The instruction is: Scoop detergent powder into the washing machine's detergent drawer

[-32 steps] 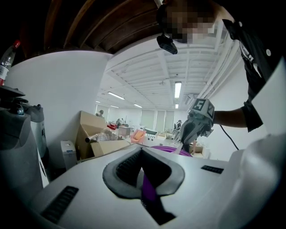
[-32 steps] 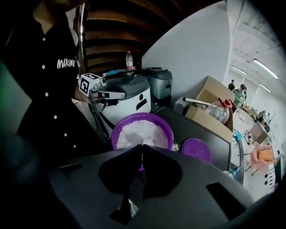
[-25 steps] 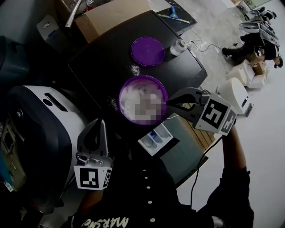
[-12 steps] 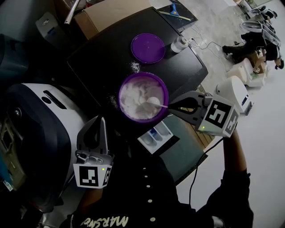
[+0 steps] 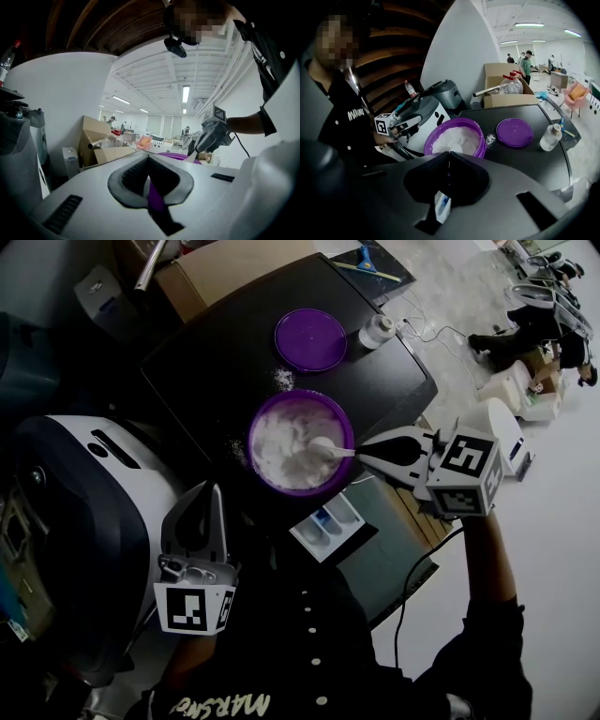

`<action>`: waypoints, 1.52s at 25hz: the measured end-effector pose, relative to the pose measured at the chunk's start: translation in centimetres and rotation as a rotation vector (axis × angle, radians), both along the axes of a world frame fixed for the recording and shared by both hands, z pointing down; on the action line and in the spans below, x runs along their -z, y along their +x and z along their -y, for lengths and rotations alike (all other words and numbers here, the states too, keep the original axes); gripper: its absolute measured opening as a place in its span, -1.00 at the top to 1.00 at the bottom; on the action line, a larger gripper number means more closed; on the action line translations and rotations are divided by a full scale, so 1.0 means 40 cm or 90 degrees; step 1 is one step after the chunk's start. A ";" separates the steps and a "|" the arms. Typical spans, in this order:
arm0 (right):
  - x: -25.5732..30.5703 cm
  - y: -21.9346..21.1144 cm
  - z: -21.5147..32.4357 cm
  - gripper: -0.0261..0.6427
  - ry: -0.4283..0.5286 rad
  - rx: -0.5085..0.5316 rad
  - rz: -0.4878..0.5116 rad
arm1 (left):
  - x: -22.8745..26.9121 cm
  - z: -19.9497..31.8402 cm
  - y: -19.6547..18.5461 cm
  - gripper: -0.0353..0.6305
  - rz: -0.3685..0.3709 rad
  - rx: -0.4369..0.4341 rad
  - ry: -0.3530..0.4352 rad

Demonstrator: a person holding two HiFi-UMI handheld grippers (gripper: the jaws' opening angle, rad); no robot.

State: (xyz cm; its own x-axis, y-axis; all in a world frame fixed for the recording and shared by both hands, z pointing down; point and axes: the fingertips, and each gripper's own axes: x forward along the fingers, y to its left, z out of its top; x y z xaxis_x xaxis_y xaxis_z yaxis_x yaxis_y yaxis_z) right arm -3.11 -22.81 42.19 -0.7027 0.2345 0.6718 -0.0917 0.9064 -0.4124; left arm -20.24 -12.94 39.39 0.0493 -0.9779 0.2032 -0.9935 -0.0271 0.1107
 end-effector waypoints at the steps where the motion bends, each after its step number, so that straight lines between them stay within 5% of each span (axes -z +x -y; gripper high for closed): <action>1: 0.003 -0.001 0.002 0.83 -0.019 -0.015 0.010 | 0.002 0.001 -0.001 0.88 0.002 0.001 0.001; 14: 0.011 0.020 -0.002 0.83 -0.285 -0.257 0.195 | 0.039 0.021 0.014 0.88 0.011 -0.018 0.014; 28: 0.130 0.155 -0.066 0.83 -0.309 -0.372 0.337 | 0.110 0.060 0.089 0.88 0.019 -0.092 0.044; 38: 0.124 0.347 -0.168 0.83 -0.286 -0.496 0.358 | 0.119 0.073 0.189 0.88 0.024 -0.176 0.052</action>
State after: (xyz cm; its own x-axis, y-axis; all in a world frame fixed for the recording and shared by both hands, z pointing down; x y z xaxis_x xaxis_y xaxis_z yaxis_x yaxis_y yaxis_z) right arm 10.77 -16.10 37.23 -0.9489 -0.2682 0.1662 -0.2730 0.4339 -0.8586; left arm -12.67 -15.85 34.64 0.3108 -0.9414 0.1308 -0.9503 -0.3053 0.0605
